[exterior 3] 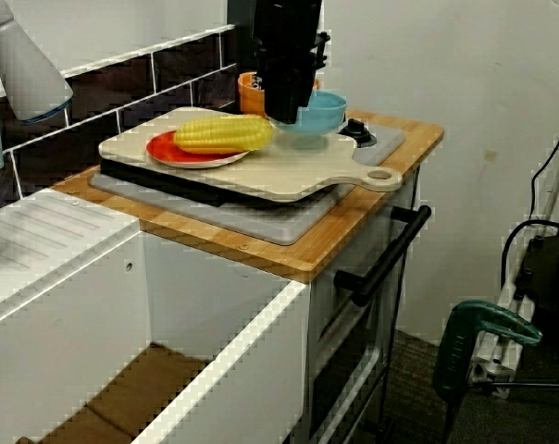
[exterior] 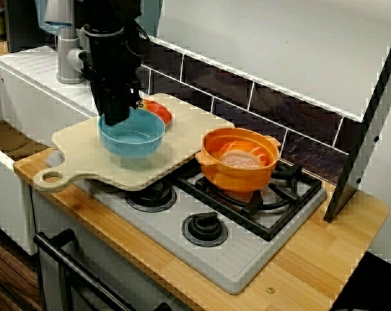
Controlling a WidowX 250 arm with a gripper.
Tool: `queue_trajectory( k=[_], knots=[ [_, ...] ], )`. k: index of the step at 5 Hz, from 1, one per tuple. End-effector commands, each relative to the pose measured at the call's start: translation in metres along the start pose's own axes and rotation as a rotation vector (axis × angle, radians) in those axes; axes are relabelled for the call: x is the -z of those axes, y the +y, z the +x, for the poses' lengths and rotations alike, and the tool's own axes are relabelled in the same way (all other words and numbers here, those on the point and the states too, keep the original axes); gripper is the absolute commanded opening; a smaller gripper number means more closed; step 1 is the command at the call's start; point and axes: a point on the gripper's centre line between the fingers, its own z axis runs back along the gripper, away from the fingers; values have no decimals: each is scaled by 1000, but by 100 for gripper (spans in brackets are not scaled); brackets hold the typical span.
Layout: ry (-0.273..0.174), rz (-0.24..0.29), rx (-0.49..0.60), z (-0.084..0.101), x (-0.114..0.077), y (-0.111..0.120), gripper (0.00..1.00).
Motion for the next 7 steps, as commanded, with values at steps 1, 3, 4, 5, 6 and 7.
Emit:
queue_trajectory(
  k=[1,3,4,5,6,7],
  knots=[
    [-28,30,-5,4,-5,10,0],
    [-33,26,-4,2,-7,10,0],
    [-33,21,-5,2,-9,8,0],
    [-27,29,-10,2,-7,9,41],
    [-11,38,-10,3,-3,7,100],
    [-5,35,-17,6,-3,6,100]
  ],
)
